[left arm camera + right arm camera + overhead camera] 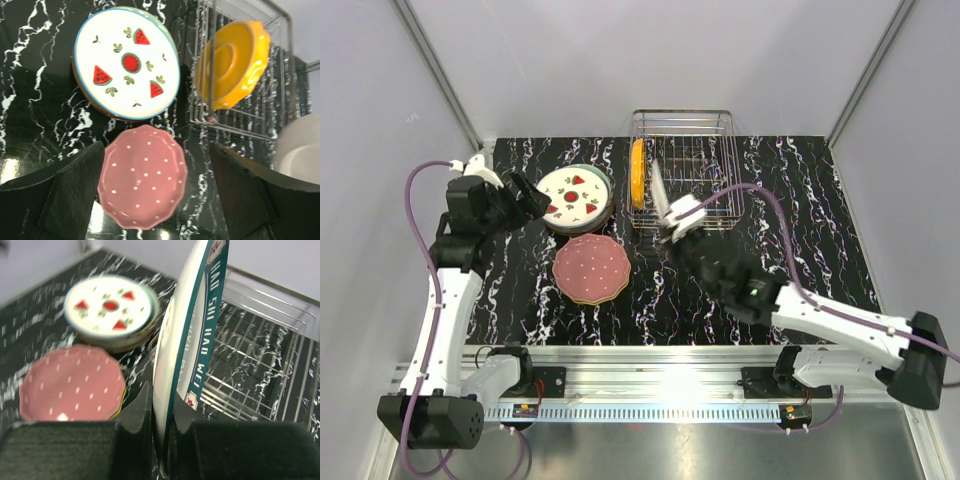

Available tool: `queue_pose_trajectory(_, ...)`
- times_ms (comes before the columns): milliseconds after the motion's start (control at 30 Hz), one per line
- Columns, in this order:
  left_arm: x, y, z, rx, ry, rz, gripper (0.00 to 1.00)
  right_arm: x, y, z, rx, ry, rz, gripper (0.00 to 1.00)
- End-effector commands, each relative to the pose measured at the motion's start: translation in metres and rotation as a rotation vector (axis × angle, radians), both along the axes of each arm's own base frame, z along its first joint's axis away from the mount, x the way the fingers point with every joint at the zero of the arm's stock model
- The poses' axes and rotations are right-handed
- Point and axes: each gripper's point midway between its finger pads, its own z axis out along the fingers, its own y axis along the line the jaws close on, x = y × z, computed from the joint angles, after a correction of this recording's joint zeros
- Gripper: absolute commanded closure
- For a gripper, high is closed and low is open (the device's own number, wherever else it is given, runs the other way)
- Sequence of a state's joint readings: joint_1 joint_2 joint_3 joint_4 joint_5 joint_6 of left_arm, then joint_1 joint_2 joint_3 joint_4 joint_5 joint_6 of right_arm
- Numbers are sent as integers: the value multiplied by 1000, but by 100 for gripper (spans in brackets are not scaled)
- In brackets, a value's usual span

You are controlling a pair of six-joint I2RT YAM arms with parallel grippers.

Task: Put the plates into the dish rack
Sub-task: Pass the plate from the left arm to the right, then insert the plate into the dish rack

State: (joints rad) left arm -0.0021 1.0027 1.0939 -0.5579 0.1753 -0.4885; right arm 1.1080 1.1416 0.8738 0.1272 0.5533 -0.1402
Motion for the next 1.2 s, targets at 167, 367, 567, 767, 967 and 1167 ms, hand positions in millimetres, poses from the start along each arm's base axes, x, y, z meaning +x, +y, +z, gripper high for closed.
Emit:
queue_pose_trajectory(167, 10, -10, -21, 64, -84, -125, 9, 61, -50, 69, 495, 58, -95, 100)
queue_pose_trajectory(367, 8, -1, -27, 91, -65, -82, 7, 119, -56, 73, 643, 160, -39, 100)
queue_pose_trajectory(567, 5, 5, -38, 105, -18, -48, 6, 158, -48, 79, 684, 199, 11, 100)
queue_pose_trajectory(767, 5, 4, -40, 101, -14, -55, 5, 180, -27, 75, 712, 251, 60, 100)
queue_pose_trajectory(967, 4, 3, -41, 99, -6, -60, 5, 199, -16, 53, 733, 305, 50, 100)
queue_pose_trajectory(1167, 3, 2, -40, 94, -6, -65, 5, 210, -9, 39, 716, 338, 48, 100)
